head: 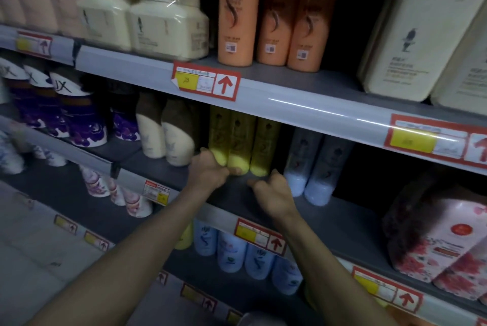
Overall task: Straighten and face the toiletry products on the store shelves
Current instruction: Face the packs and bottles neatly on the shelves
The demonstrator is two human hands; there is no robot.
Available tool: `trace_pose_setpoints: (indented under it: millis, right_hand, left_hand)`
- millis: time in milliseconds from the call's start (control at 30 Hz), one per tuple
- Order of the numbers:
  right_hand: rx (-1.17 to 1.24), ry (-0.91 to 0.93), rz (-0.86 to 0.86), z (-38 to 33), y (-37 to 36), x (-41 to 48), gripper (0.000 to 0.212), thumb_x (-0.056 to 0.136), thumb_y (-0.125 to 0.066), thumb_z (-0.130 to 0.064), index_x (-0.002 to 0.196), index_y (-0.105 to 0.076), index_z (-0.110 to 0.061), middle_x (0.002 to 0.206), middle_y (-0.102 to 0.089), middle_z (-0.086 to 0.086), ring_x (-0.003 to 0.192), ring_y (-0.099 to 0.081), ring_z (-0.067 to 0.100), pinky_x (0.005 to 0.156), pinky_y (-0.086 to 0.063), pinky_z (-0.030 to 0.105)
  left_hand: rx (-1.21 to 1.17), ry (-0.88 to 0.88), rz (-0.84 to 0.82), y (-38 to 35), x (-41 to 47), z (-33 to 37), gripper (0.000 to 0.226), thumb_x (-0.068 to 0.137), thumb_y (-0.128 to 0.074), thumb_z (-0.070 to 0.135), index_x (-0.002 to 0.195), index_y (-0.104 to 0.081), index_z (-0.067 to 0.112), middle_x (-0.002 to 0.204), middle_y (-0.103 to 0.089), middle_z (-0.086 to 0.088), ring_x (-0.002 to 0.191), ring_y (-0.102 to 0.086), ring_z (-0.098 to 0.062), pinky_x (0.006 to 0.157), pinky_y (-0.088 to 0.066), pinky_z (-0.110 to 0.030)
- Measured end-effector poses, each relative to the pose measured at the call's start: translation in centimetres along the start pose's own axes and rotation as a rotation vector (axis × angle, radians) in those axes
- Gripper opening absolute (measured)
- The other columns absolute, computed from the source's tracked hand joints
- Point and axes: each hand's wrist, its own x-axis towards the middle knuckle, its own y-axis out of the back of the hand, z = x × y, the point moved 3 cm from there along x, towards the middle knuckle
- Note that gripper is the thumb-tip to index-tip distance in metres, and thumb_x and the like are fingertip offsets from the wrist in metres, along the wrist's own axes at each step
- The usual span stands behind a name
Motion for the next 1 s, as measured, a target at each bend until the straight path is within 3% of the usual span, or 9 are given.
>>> trace_pose_setpoints:
  millis: [100,300,367,433,500,667,733,833,1000]
  right_hand:
    - [0.055,-0.036,0.077,0.2,-1.1,1.1,0.034,0.085,-0.067,-0.026,0.111,-0.057,-0.006,0.112,-0.067,0.013,0.107,-0.063,0.032,0.080,-0.046,0.035]
    - [0.021,-0.036,0.235,0.4,-1.6,1.6,0.010,0.089,-0.060,-0.005,0.097,-0.058,0.000,0.095,-0.065,0.017,0.095,-0.061,0.035,0.077,-0.044,0.039]
    - [0.047,-0.062,0.241,0.5,-1.7,2.0,0.010,0.088,-0.062,-0.007,0.094,-0.058,-0.001,0.094,-0.069,0.016,0.092,-0.064,0.035,0.076,-0.051,0.042]
    - [0.079,-0.083,0.220,0.6,-1.5,2.1,0.012,0.088,-0.062,-0.009,0.096,-0.053,-0.009,0.097,-0.070,0.014,0.092,-0.066,0.032,0.080,-0.056,0.044]
    - [0.097,-0.086,0.187,0.8,-1.5,2.3,0.012,0.087,-0.061,-0.010,0.098,-0.054,-0.010,0.096,-0.072,0.014,0.089,-0.068,0.031,0.080,-0.059,0.046]
    - [0.135,-0.099,0.103,1.2,-1.7,3.0,0.026,0.070,-0.051,-0.021,0.094,-0.061,-0.014,0.083,-0.074,0.017,0.078,-0.072,0.037,0.070,-0.062,0.056]
    - [0.157,-0.109,0.079,0.9,-1.3,2.6,0.012,0.079,-0.052,-0.010,0.088,-0.056,-0.016,0.083,-0.074,0.020,0.078,-0.072,0.038,0.066,-0.062,0.051]
    - [0.200,-0.110,0.035,0.8,-0.6,1.8,0.022,0.083,-0.050,0.004,0.093,-0.058,-0.014,0.076,-0.072,0.016,0.067,-0.069,0.029,0.055,-0.055,0.035]
    - [0.179,-0.053,-0.052,2.3,-0.7,1.8,0.044,0.065,-0.053,-0.015,0.106,-0.064,-0.026,0.076,-0.076,0.011,0.077,-0.073,0.032,0.076,-0.062,0.049]
  left_hand:
    - [-0.031,-0.017,0.031,-0.6,-0.2,-0.2,0.093,0.051,-0.088,0.067,0.117,-0.062,0.007,0.116,-0.070,-0.014,0.110,-0.065,-0.034,0.084,-0.055,-0.036]
    - [-0.307,-0.108,0.150,-0.7,-3.3,0.1,0.006,0.083,-0.069,0.007,0.086,-0.074,0.006,0.086,-0.074,-0.004,0.082,-0.071,-0.022,0.072,-0.061,-0.035]
    - [-0.498,-0.107,-0.022,-1.7,-3.8,0.8,0.027,0.087,-0.057,-0.010,0.093,-0.075,0.009,0.101,-0.076,-0.008,0.075,-0.075,-0.023,0.064,-0.063,-0.035]
    - [-0.519,-0.105,-0.209,-2.6,-4.0,1.8,0.038,0.093,-0.052,-0.007,0.124,-0.069,0.009,0.121,-0.069,-0.001,0.080,-0.075,-0.030,0.062,-0.063,-0.038]
    - [-0.469,-0.133,-0.300,-3.0,-3.8,2.3,0.042,0.095,-0.048,-0.004,0.132,-0.064,0.010,0.117,-0.067,0.012,0.083,-0.073,-0.038,0.060,-0.060,-0.040]
    - [-0.293,-0.210,-0.372,-3.9,-3.8,3.1,0.044,0.085,-0.040,0.007,0.115,-0.070,0.022,0.097,-0.076,-0.007,0.059,-0.068,-0.026,0.048,-0.055,-0.035]
    - [-0.285,-0.191,-0.373,-3.9,-3.9,3.4,0.050,0.087,-0.040,0.009,0.127,-0.067,0.021,0.117,-0.073,-0.004,0.070,-0.071,-0.023,0.061,-0.062,-0.040]
    - [-0.315,-0.144,-0.379,-3.7,-4.2,3.3,0.061,0.090,-0.040,0.002,0.148,-0.049,0.016,0.137,-0.061,-0.004,0.087,-0.072,-0.023,0.072,-0.064,-0.039]
    - [-0.346,-0.144,-0.432,-3.5,-5.0,2.4,0.072,0.084,-0.040,-0.007,0.151,-0.044,0.017,0.133,-0.062,0.002,0.072,-0.073,-0.036,0.061,-0.060,-0.037]
